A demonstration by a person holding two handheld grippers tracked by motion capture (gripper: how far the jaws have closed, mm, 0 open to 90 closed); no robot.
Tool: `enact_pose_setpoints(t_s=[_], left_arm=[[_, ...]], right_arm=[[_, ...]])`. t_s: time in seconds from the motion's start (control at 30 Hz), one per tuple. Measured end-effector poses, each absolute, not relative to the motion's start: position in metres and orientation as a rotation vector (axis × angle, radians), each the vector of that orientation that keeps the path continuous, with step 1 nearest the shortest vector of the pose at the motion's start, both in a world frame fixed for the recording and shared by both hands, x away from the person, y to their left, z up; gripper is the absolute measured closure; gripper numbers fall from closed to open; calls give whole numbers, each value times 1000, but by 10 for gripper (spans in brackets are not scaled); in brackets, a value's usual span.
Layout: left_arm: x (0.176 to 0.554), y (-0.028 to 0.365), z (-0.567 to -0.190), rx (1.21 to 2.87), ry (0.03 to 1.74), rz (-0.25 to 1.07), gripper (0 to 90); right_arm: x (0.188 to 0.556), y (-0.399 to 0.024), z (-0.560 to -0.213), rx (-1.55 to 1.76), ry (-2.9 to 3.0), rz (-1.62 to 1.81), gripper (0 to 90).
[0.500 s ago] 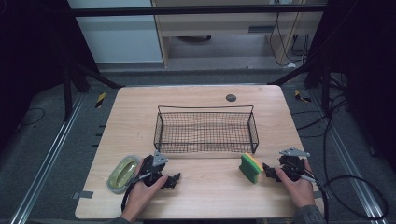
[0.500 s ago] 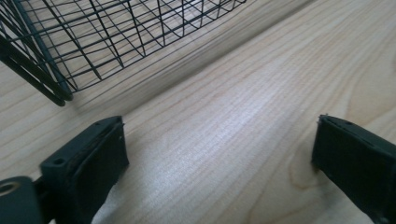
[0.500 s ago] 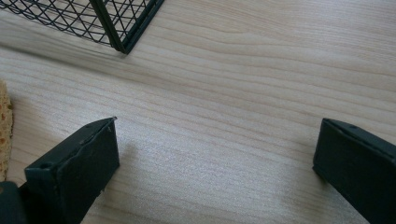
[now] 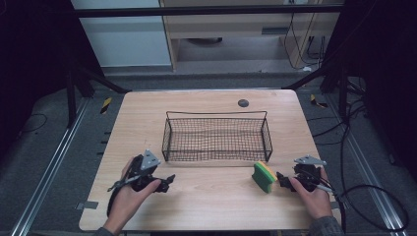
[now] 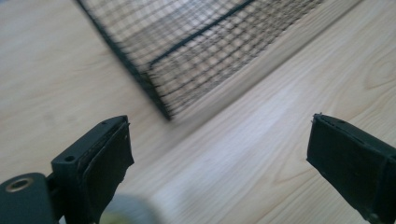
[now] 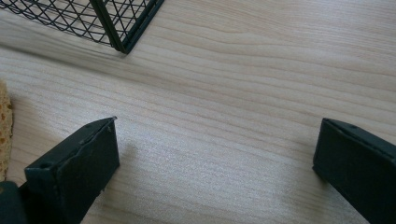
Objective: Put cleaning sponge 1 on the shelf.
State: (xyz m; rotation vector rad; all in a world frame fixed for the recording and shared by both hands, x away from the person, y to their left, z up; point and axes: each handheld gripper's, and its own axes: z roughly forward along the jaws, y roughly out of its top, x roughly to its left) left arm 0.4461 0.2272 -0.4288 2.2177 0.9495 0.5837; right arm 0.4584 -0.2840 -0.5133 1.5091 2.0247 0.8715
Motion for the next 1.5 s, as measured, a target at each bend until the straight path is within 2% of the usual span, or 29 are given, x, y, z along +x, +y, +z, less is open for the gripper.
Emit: enact_pose_setpoints(t_s=[0.23, 0.43, 0.53, 0.87, 1.0, 1.1, 1.13, 1.17, 1.2, 1.37, 1.5], left_arm=[[451, 272, -418, 2263, 1081, 536, 72], [448, 293, -417, 2270, 1140, 531, 79], [448, 301, -419, 2287, 1205, 571, 91], [445, 316, -419, 2290, 1236, 493, 78], [444, 319, -420, 2293, 1251, 484, 103], [444, 321, -420, 2299, 1250, 485, 204], [444, 321, -420, 2310, 1244, 479, 204], [443, 321, -420, 2320, 1245, 475, 273], [443, 321, -420, 2330, 1240, 467, 273], [446, 320, -423, 2364, 1235, 406, 406], [452, 317, -424, 2417, 1261, 338, 452]], right_arm=[[458, -284, -513, 1510, 2024, 870, 5], [458, -284, -513, 1510, 2024, 870, 5], [458, -284, -513, 1510, 2024, 870, 5], [458, -284, -513, 1505, 2027, 870, 5], [458, -284, -513, 1503, 2028, 870, 6], [458, -285, -513, 1499, 2030, 867, 6], [458, -285, -513, 1499, 2030, 867, 6], [458, -285, -513, 1498, 2031, 866, 6], [458, -285, -513, 1498, 2031, 866, 6], [458, -285, -513, 1498, 2031, 867, 6], [458, -285, -513, 1497, 2032, 867, 6]])
